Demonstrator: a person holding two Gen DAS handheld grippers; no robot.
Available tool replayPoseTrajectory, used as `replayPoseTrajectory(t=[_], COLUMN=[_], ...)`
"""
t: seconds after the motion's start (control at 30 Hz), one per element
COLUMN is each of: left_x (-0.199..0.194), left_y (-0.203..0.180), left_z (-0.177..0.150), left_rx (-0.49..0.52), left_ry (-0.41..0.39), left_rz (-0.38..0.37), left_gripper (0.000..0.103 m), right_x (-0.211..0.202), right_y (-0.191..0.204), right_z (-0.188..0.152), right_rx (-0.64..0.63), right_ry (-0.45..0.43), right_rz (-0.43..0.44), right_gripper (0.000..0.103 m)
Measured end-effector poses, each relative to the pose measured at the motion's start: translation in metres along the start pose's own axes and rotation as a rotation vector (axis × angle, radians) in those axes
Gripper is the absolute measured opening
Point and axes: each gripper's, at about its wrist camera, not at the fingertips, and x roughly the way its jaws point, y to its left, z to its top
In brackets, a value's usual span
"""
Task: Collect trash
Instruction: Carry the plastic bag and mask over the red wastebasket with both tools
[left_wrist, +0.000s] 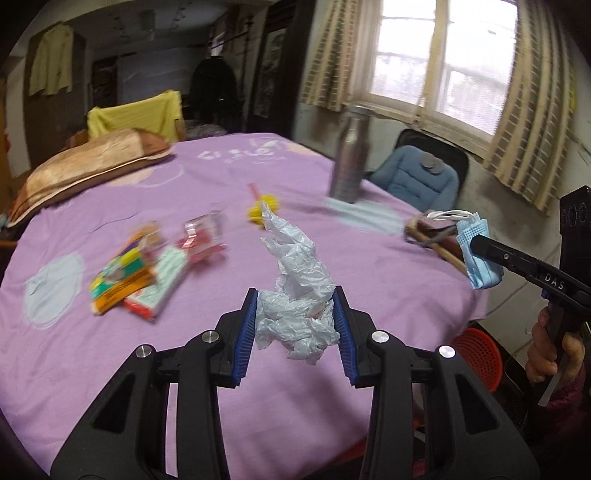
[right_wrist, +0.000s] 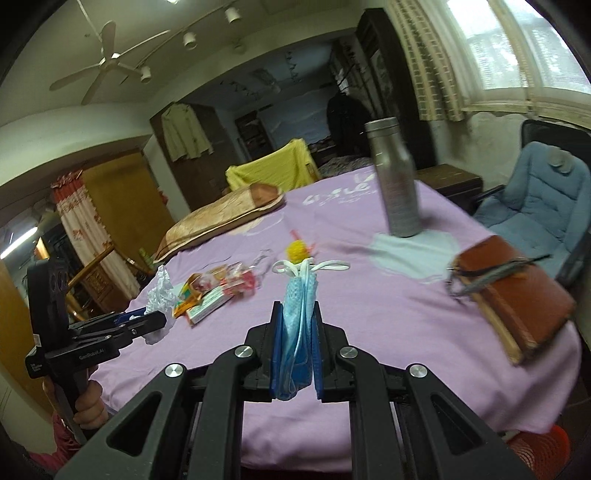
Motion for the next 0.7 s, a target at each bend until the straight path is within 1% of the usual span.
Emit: replayPoseTrajectory(t=[0.17, 0.3, 0.43, 0.6, 0.7], left_x=[0.013, 0.026, 0.042, 0.062, 0.077], left_y=[-0.059, -0.112, -0.164, -0.223, -0.261], left_z=[0.008, 0.010, 0.010, 0.006, 0.000], left_rx=[0.080, 0.153, 0.222, 0.295, 0.338], left_ry=[0.010, 0.029, 0.061, 0.104, 0.141], left_rz=[-0.093, -0.169, -0.250, -0.346, -0.409], left_gripper=[0.040, 0.040, 0.040, 0.040, 0.040], right_x=[-0.050, -0.092, -0.131, -0.160, -0.167], right_y=[-0.039, -0.076, -0.116, -0.166, -0.198], right_z=[-0.011, -0.024, -0.048, -0.084, -0.108], right_rx=[0.048, 0.084, 0.144, 0.240, 0.303], right_ry=[-0.051, -0.083, -0.102, -0.089, -0.055], right_rz=[-0.079, -0.161, -0.244, -0.336, -0.394], right_gripper=[0.014, 0.015, 0.015, 0.015, 0.016])
